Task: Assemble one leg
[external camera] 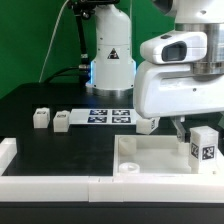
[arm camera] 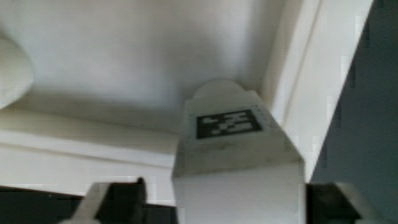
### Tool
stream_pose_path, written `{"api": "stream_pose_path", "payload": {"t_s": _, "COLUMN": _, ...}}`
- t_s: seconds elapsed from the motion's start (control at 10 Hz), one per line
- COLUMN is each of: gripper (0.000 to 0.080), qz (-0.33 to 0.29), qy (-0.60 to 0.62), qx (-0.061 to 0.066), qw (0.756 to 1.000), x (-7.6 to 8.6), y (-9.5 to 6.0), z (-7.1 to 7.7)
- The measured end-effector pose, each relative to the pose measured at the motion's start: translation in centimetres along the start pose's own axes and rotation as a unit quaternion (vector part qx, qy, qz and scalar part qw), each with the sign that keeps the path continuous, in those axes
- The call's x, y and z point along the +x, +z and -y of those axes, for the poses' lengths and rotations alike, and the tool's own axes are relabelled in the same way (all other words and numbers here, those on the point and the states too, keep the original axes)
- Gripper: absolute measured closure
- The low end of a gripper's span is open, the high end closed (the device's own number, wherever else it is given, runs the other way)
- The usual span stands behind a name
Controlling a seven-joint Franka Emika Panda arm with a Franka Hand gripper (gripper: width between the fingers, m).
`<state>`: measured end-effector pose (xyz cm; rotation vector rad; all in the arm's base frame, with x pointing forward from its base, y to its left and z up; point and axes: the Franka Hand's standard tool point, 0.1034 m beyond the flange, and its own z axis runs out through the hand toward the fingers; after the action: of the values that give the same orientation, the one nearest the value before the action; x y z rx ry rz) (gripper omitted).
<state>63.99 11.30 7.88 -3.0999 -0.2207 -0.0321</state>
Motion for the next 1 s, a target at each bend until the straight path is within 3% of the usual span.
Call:
{"api": "stream_pose_path", "payload": {"t_s": 0.1, "gripper": 0.0508, "qz": 0.000, "qy": 0.000, "qx": 0.000, "qw": 1.000, "x": -0.01, "y": 0.01, "z": 0.00}}
{"api": "stream_pose_path", "payload": {"t_s": 0.4, "gripper": 0.0508, "qz": -0.001, "qy": 0.144, "qx": 0.007, "qw": 0.990, "x": 0.01, "y": 0.10, "z": 0.12}}
{"api": "stream_pose_path", "payload": {"t_s": 0.7, "gripper": 0.0508, "qz": -0.005, "qy": 0.351, "qx": 0.012, "qw": 0.936, "x": 0.04, "y": 0.14, "z": 0.29}}
{"api": "stream_pose_path", "payload": {"t_s": 1.0, "gripper": 0.0508, "qz": -0.001, "qy": 0.528, "qx": 0.020, "qw": 0.849, "x": -0.06, "y": 0.11, "z": 0.21}}
